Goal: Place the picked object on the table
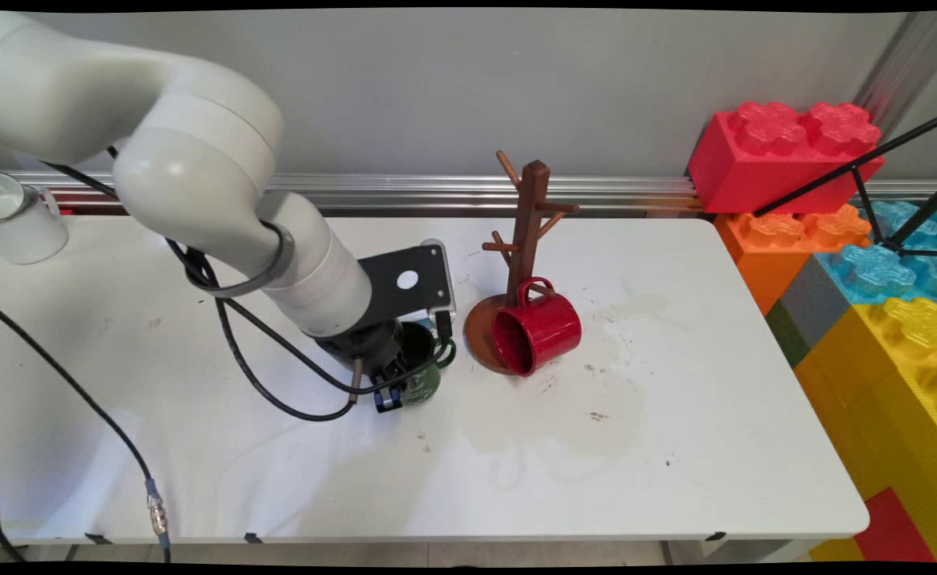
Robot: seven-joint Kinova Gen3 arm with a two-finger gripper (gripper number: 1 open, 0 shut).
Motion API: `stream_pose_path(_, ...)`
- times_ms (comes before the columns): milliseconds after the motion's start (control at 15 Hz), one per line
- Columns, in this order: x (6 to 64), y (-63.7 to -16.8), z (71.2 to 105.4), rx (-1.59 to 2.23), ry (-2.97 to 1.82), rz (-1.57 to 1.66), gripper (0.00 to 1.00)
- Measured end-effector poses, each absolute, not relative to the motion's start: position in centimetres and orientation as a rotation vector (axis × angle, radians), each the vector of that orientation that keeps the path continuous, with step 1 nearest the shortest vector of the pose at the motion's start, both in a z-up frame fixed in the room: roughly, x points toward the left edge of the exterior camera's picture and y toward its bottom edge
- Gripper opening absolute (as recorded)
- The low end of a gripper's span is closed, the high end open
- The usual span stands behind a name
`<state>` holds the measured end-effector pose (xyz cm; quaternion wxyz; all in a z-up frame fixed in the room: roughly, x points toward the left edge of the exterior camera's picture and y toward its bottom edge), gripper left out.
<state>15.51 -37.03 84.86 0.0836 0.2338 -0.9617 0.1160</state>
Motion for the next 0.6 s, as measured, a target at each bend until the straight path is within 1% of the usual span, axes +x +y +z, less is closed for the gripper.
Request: stream_pose_path(600, 15.8, -37.5, 82.8, 0.681, -2.912, 0.386, 0.0)
